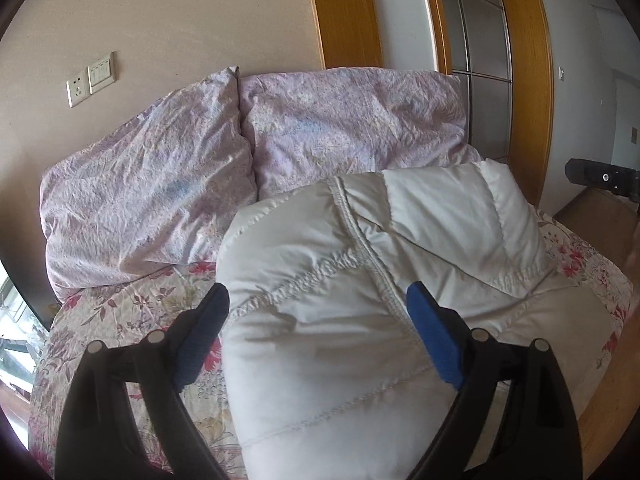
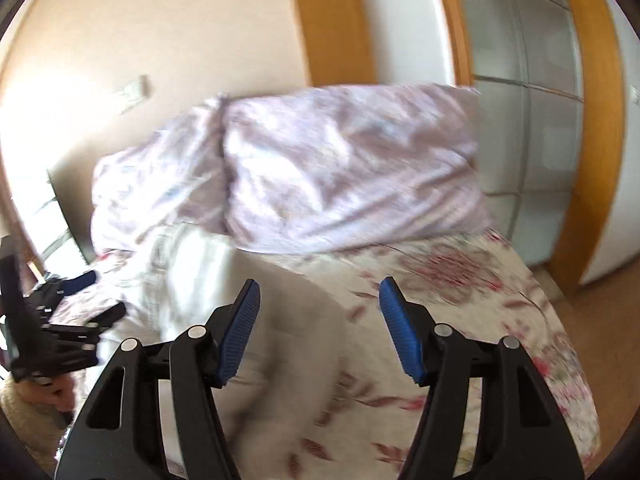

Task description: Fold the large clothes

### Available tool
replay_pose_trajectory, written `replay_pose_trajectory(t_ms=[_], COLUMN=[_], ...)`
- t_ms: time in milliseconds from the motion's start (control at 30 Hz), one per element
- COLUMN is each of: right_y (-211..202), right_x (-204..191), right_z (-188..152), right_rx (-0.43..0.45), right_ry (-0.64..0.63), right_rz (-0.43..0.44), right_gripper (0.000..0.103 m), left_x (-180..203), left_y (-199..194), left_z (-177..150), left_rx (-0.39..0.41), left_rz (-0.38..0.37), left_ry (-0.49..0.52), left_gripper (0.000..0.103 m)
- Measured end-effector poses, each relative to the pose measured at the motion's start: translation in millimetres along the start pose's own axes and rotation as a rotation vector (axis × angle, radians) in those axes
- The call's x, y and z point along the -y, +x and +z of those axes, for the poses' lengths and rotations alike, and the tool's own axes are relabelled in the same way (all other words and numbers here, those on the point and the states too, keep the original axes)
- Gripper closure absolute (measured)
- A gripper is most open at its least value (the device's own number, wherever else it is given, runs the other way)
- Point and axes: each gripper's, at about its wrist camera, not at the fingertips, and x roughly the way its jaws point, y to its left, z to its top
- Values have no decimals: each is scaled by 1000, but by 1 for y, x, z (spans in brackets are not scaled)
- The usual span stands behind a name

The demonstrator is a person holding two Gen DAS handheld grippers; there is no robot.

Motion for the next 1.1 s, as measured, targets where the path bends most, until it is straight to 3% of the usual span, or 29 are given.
replay_pose_trajectory(t_ms=[167, 333, 667, 867, 1100], right_y=[29, 59, 96, 126, 152], right_x=[-54, -83, -46, -29, -12], right_z=[9, 10, -10, -23, -33], right_rx=[-40, -78, -118, -147, -149], right_ry=[-95, -148, -79, -35, 12], right_rz=[92, 83, -39, -57, -11], right_gripper=[40, 48, 72, 72, 72], left_x=[-9, -21, -24, -14, -6], left_y=[7, 19, 42, 57, 79], left_z=[0, -3, -2, 0, -5], left_rx=[-30, -67, -79, -95, -113], left_rz=[18, 30, 13, -5, -27], left_ry=[-12, -46, -69, -56, -75], left_gripper=[13, 13, 9, 9, 6])
